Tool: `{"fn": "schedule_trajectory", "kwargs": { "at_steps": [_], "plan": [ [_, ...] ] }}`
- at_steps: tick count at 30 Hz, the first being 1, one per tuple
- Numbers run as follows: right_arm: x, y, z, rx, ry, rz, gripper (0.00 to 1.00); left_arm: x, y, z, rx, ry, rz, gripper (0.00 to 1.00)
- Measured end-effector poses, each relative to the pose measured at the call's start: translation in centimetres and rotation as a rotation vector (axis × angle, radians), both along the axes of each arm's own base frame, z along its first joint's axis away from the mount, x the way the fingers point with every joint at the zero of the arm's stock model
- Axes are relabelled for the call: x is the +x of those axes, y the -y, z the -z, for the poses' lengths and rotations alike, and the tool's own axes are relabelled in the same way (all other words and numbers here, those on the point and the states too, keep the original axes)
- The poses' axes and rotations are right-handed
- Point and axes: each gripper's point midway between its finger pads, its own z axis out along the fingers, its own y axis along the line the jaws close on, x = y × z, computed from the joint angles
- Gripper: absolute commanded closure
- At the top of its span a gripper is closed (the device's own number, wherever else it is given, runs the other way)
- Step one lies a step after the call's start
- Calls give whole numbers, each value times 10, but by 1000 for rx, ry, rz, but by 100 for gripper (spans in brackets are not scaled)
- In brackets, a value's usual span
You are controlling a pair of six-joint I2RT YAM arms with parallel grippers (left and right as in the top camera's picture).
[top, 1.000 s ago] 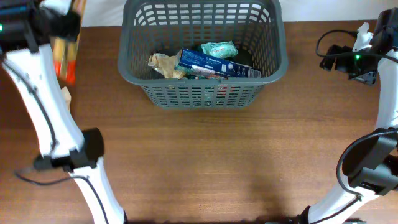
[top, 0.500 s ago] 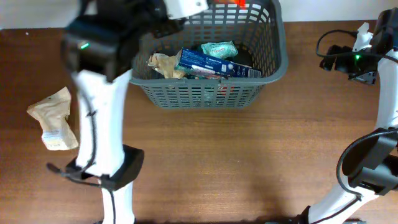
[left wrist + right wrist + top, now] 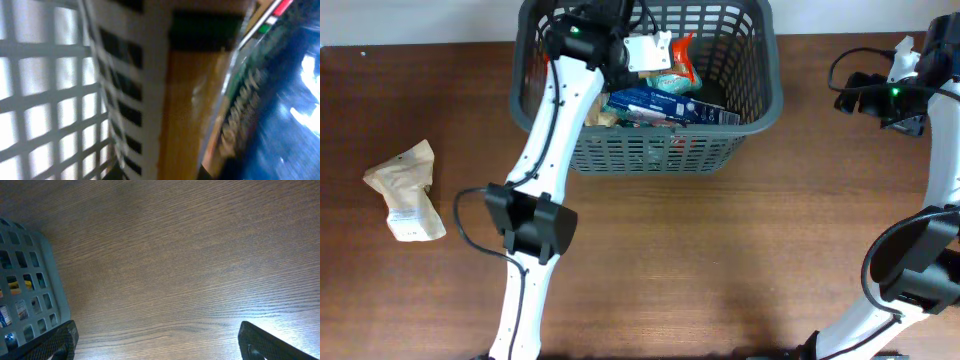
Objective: Pack container
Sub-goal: 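Place the pasta box into the basket and open left gripper, then grasp the clear wrapped pastry on the left with left gripper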
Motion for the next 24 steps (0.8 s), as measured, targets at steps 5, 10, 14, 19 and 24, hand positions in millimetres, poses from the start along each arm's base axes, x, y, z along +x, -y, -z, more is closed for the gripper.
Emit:
{"fn": "schedule_trajectory", "kwargs": {
  "at_steps": [5, 10, 14, 19, 24],
  "plan": [
    [0, 0, 0, 0, 0, 1, 1, 3, 0, 5, -13, -3, -34, 62],
    [0, 0, 0, 0, 0, 1, 1, 10, -7, -8, -40, 38, -150, 1],
    [0, 0, 0, 0, 0, 0, 1, 12, -24, -49, -63, 135, -286, 1],
    [0, 0, 0, 0, 0, 0, 1, -18, -75, -145, -155, 274, -455, 1],
    [0, 0, 0, 0, 0, 0, 1, -70, -189, -252, -304, 480, -721, 1]
  ]
}}
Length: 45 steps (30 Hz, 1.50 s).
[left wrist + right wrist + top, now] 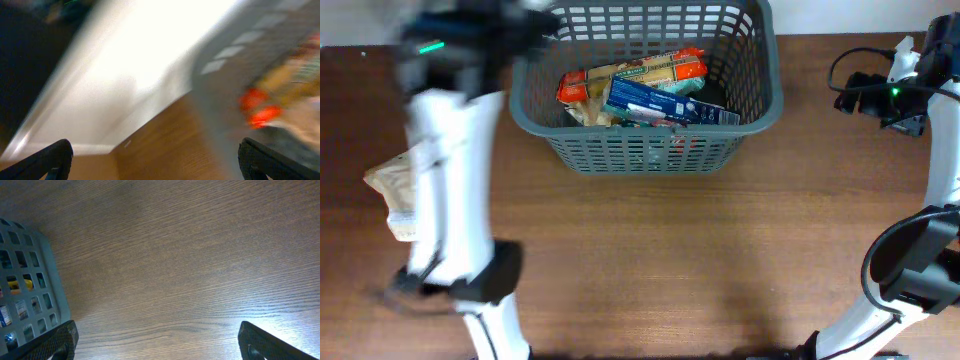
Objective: Pack container
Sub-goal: 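Grasp the clear wrapped pastry on the left with left gripper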
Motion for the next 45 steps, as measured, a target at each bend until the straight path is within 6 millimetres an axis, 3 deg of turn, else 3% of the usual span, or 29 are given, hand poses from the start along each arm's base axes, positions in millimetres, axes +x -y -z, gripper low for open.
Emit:
{"fn": "schedule_trajectory", "kwargs": {
  "at_steps": [1, 3, 6, 9, 14, 17, 19, 25, 40, 43, 45],
  "plan": [
    [0, 0, 0, 0, 0, 0, 1, -15, -28, -13, -31, 24, -70, 1],
    [0, 0, 0, -1, 0, 0, 1, -43, -72, -16, -84, 17, -194, 1],
    [0, 0, 0, 0, 0, 0, 1, -70, -120, 15, -174, -88, -357, 1],
    [0, 0, 0, -1, 0, 0, 1, -75, -160, 88, -276, -282, -483, 1],
    [0, 0, 0, -1, 0, 0, 1, -93, -212, 253, -418, -645, -666, 1],
    [0, 0, 0, 0, 0, 1, 1, -120, -220, 316, -470, -782, -726, 2],
    [0, 0, 0, 0, 0, 0, 1, -133, -219, 339, -490, -830, -747, 2],
    [0, 0, 0, 0, 0, 0, 1, -146, -220, 377, -496, -863, -773, 7],
    [0, 0, 0, 0, 0, 0, 1, -117, -253, 414, -439, -763, -843, 11],
    [0, 0, 0, 0, 0, 0, 1, -119, -253, 430, -442, -793, -858, 36],
    [0, 0, 0, -1, 0, 0, 1, -123, -251, 444, -449, -829, -861, 68]
  ]
}}
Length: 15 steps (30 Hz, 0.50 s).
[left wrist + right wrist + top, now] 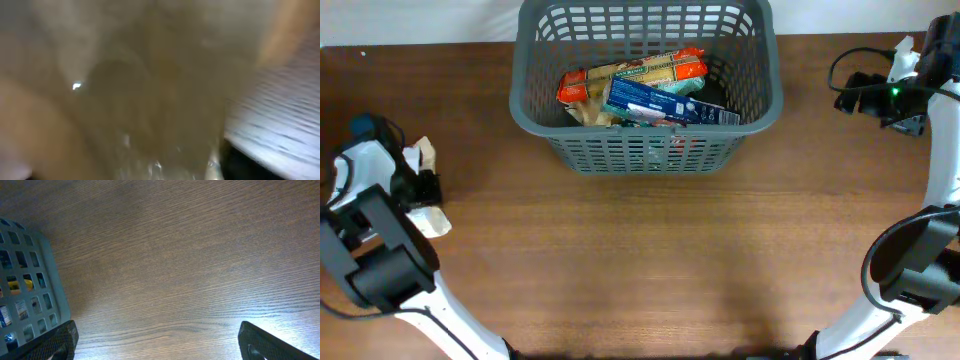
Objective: Pack container
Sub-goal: 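Grasp the clear wrapped pastry on the left with left gripper, then drop the pastry into the basket and open left gripper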
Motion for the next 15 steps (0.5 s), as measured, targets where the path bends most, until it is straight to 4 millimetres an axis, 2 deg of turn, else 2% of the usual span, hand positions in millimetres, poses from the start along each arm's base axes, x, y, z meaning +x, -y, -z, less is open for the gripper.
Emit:
{"fn": "schedule_trajectory", "kwargs": {
  "at_steps": [2, 6, 9, 12, 15],
  "plan": [
    [0, 0, 0, 0, 0, 0, 1, 2, -1, 0, 4, 4, 4, 98],
    [0, 0, 0, 0, 0, 0, 1, 2, 0, -4, -7, 0, 4, 98],
    [0, 0, 0, 0, 0, 0, 1, 3, 10, -12, -86, -9, 4, 98],
    [0, 0, 0, 1, 0, 1, 1, 25, 15, -45, -132, 49, 16, 98],
    [0, 0, 0, 1, -1, 1, 1, 69, 15, -110, -122, 219, 56, 98]
  ]
}}
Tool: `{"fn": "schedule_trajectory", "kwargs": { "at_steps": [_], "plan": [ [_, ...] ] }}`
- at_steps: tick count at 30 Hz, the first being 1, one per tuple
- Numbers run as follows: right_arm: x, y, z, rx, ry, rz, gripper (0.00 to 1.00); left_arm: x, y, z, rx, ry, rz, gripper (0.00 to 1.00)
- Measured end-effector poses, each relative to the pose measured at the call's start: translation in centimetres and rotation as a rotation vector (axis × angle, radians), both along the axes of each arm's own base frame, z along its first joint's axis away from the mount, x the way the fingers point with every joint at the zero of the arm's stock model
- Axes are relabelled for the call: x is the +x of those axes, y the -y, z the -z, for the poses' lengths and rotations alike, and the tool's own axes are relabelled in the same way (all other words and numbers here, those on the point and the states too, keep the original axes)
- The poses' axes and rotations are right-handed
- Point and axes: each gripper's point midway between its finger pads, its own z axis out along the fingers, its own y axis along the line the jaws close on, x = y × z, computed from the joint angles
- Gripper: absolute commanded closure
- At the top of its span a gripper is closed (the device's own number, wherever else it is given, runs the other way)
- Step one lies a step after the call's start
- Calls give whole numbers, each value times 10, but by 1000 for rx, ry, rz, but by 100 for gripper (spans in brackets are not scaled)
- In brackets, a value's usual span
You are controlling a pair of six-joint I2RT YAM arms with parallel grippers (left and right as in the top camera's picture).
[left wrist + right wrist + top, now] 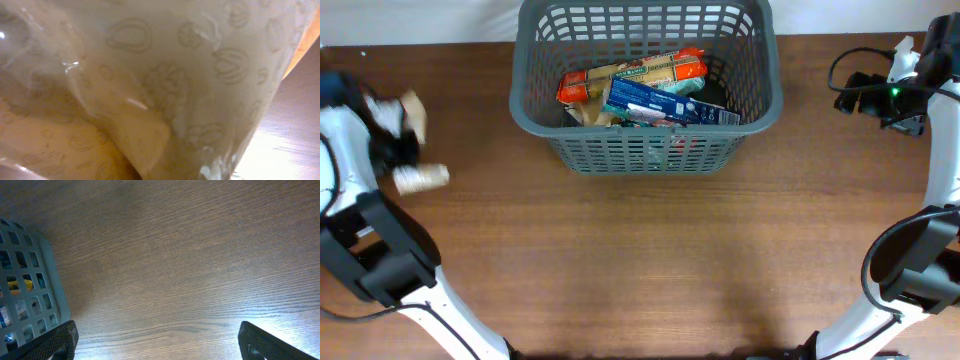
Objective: Pack container
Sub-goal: 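Drop the pastry into the basket and open left gripper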
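Observation:
A tan printed pouch (150,90) fills the left wrist view and hides the fingers. In the overhead view that pouch (415,115) hangs blurred at the table's far left, raised off the wood, with my left gripper (392,145) shut on it. The grey mesh basket (645,150) stands at the back centre, well right of the pouch. In it lie an orange-ended packet (640,72) and a blue box (665,105). My right gripper (160,342) is open over bare wood at the far right (882,100).
The basket's corner (30,280) shows at the left edge of the right wrist view. Brown wood table (650,260) spreads in front of the basket. A white wall strip runs along the table's back edge.
The tan pouch lay on the table under my left gripper; now it is lifted off the wood and sits farther back. The right arm has not moved.
My left gripper was down inside the basket among the packets while the tan pouch lay at the far left. Then the left arm was out of the basket, open, blurred over the left side. Then it was at the pouch, and now holds it raised.

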Motion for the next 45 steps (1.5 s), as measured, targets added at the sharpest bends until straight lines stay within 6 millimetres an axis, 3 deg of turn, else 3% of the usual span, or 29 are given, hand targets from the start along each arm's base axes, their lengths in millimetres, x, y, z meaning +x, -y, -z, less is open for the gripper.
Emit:
{"fn": "schedule_trajectory", "kwargs": {
  "at_steps": [3, 6, 9, 11, 13, 15, 18, 20, 23, 28, 29, 30, 31, 32, 34, 37, 42, 45],
  "plan": [
    [0, 0, 0, 0, 0, 0, 1, 52, 13, -94, 50, 265, 71, 98],
    [0, 0, 0, 0, 0, -1, 1, 84, 51, -191, 120, 523, 183, 98],
    [0, 0, 0, 0, 1, 0, 1, 97, 121, -286, 211, 776, 389, 98],
    [0, 0, 0, 0, 1, 0, 1, 92, 178, -327, 261, 886, 569, 98],
    [0, 0, 0, -1, 1, -1, 1, 84, 230, -346, 301, 937, 752, 98],
    [0, 0, 0, -1, 1, -1, 1, 72, 290, -345, 339, 940, 988, 98],
    [0, 0, 0, -1, 0, -1, 1, 63, 360, -325, 395, 908, 1270, 98],
    [0, 0, 0, -1, 1, -1, 1, 63, 393, -304, 433, 865, 1406, 98],
    [0, 0, 0, -1, 1, -1, 1, 70, 425, -258, 470, 758, 1570, 98],
    [0, 0, 0, 0, 0, -1, 1, 93, 440, -169, 454, 556, 1704, 98],
    [0, 0, 0, -1, 1, -1, 1, 98, 440, -151, 447, 516, 1717, 94],
    [0, 0, 0, -1, 0, -1, 1, 102, 441, -134, 439, 480, 1729, 77],
    [0, 0, 0, -1, 1, -1, 1, 106, 440, -119, 437, 445, 1739, 51],
    [0, 0, 0, -1, 1, -1, 1, 109, 439, -104, 430, 412, 1746, 1],
    [0, 0, 0, -1, 1, -1, 1, 111, 438, -89, 422, 381, 1747, 1],
    [0, 0, 0, -1, 1, -1, 1, 119, 438, -91, 435, 396, 1688, 1],
    [0, 0, 0, -1, 1, -1, 1, 128, 422, -115, 474, 413, 1462, 1],
    [0, 0, 0, -1, 1, -1, 1, 126, 406, -145, 492, 450, 1329, 1]
  ]
}}
